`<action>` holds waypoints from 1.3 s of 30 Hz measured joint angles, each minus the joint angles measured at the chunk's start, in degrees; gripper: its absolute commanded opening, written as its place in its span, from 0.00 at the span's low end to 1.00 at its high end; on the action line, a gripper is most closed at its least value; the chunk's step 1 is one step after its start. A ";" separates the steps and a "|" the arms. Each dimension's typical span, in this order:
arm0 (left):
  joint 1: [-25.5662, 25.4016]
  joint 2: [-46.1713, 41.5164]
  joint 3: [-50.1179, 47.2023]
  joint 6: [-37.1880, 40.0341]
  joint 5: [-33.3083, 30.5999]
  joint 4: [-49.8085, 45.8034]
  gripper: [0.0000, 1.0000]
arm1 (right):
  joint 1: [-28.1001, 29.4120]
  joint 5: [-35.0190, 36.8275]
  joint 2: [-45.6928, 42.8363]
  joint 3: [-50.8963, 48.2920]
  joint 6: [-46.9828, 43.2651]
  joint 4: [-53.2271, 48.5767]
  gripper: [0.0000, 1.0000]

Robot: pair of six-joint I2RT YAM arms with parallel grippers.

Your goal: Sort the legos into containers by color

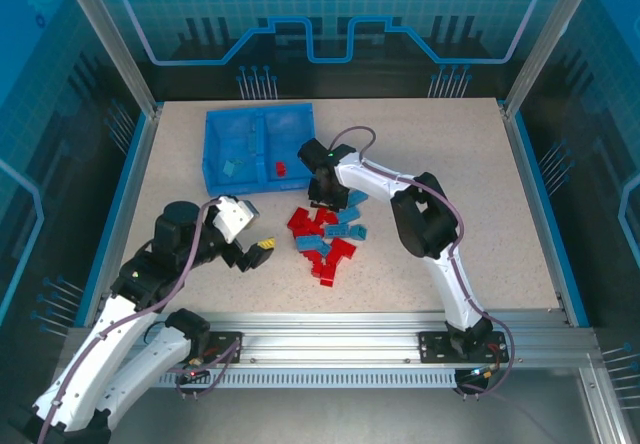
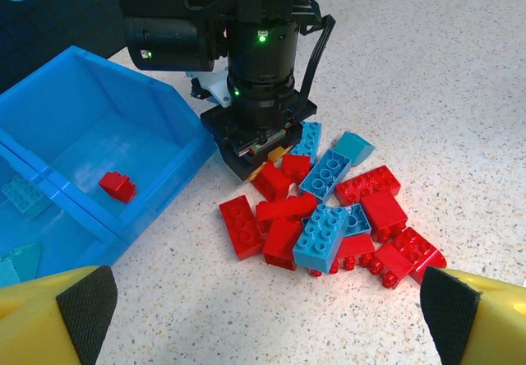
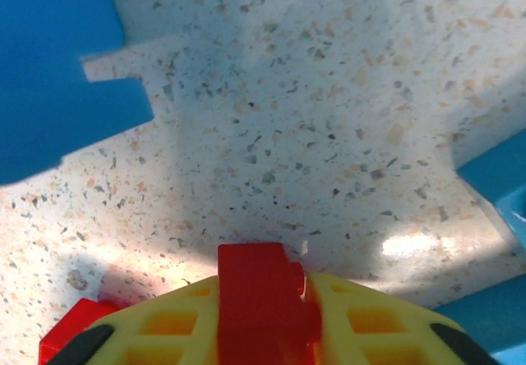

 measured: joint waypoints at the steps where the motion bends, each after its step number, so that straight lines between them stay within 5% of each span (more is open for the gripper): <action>1: 0.00 0.00 -0.11 0.00 -0.02 0.02 0.99 | 0.00 0.35 -0.15 -0.02 -0.17 0.17 0.20; 11: 0.00 -0.74 -0.31 -1.97 -2.73 1.79 0.99 | 0.35 6.78 -13.40 -6.12 -6.75 4.94 0.14; 18: 0.00 -0.85 0.70 -14.38 -12.83 4.61 0.99 | 6.29 15.98 -24.13 -6.51 -26.73 16.76 0.17; 26: 0.00 3.48 4.20 -33.09 -25.75 2.23 0.99 | 7.69 22.18 -4.31 14.58 -45.33 20.92 0.17; 32: 0.00 4.13 4.20 -43.58 -29.20 -1.38 0.99 | 7.61 26.82 18.23 40.96 -49.92 12.61 0.18; 39: 0.00 4.52 4.20 -53.66 -30.08 -5.68 0.99 | 7.15 26.73 24.09 46.27 -50.01 6.38 0.45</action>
